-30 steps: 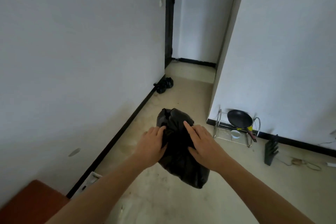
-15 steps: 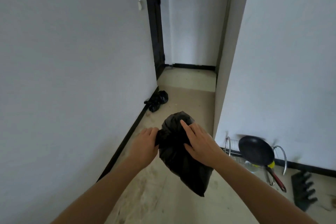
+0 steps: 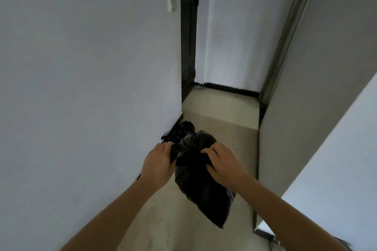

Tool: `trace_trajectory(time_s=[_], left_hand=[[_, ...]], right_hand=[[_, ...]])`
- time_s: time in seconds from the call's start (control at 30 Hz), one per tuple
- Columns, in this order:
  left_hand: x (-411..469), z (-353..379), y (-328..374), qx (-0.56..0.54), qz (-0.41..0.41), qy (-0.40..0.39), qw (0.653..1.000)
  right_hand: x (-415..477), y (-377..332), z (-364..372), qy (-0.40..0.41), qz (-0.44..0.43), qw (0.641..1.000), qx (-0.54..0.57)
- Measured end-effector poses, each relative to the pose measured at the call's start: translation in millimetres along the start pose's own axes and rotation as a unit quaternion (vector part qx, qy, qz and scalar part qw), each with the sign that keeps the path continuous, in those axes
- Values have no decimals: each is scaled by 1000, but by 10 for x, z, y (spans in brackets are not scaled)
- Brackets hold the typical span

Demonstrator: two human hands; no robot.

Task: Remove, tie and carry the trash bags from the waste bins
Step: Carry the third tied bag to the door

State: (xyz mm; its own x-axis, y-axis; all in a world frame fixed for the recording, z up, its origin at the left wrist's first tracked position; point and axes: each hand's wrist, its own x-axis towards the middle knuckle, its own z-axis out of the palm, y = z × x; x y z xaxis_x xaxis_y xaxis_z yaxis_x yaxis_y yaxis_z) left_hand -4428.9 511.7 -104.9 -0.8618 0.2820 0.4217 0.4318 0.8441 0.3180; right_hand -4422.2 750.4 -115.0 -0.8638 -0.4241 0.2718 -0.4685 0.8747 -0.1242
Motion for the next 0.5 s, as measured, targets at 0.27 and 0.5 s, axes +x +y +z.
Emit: trace_trajectory(time_s=[0.27, 0.5], left_hand=[[2394, 459, -890, -53, -32, -4, 998], [3982, 1369, -1503, -69, -48, -10, 996]], right_hand=[[2049, 1143, 118, 38, 80, 995, 52], [3389, 2319, 845, 37, 107, 991, 77]])
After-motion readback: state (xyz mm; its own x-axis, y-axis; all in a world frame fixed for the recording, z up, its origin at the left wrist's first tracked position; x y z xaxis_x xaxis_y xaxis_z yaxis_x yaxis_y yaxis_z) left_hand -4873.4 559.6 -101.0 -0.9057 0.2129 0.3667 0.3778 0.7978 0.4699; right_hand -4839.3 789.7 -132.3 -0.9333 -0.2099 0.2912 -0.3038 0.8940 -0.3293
